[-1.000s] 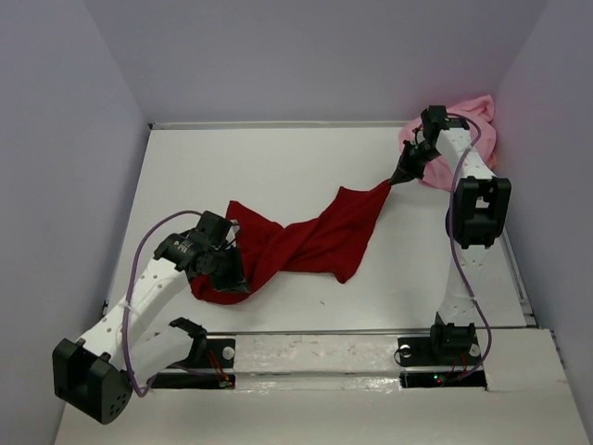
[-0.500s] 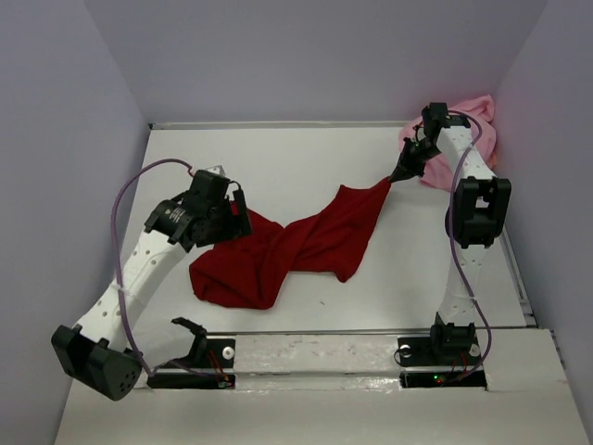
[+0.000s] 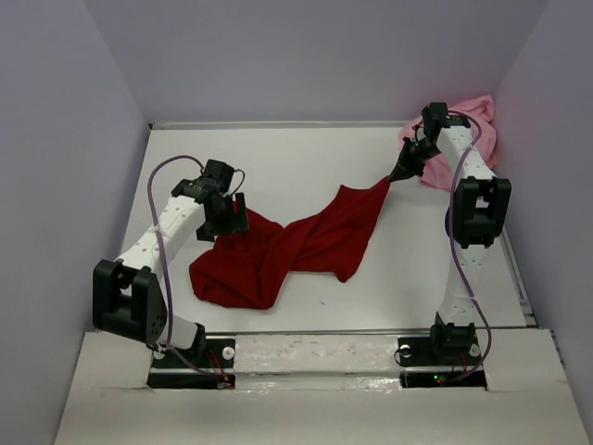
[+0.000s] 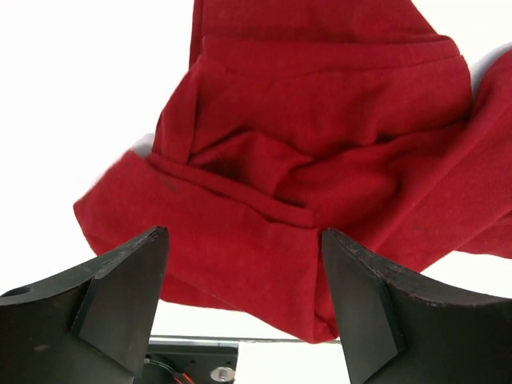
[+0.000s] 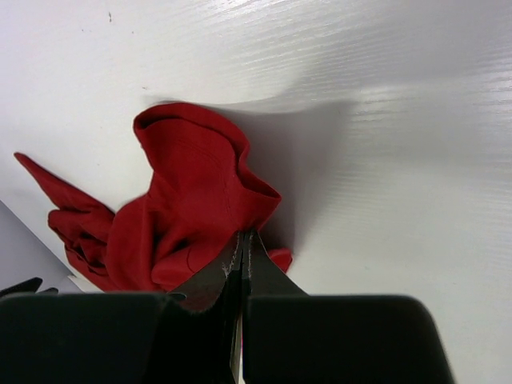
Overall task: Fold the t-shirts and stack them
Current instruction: Flatten out the tshirt
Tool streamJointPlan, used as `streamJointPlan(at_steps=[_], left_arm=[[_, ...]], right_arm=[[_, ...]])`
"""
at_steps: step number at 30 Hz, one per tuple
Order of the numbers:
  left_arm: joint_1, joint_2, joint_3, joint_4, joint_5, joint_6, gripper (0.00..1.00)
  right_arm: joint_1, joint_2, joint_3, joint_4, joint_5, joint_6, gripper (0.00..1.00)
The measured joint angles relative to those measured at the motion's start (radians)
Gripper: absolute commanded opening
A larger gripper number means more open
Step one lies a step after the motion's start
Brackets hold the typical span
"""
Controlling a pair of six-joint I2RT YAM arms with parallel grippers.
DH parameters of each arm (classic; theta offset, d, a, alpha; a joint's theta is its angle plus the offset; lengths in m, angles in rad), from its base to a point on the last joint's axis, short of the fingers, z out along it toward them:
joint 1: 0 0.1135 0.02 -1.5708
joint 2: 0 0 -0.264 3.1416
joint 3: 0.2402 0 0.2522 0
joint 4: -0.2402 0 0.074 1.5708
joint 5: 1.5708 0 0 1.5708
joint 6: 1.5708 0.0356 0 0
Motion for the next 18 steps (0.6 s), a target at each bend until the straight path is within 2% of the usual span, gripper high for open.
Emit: streamJointPlan(at_steps=[10,18], left_arm=[[-0.006,0.144,0.033,0.015,0.063,0.098,0.84],[-0.149,0.248,0.205,-0.032,0.019,0.156,0.83]], right_arm=[[0.0,0.01,0.013,0.0,-0.005,0.0,0.0],[0.0,0.034,0.037,-0.002,-0.019,0.001,0.0]])
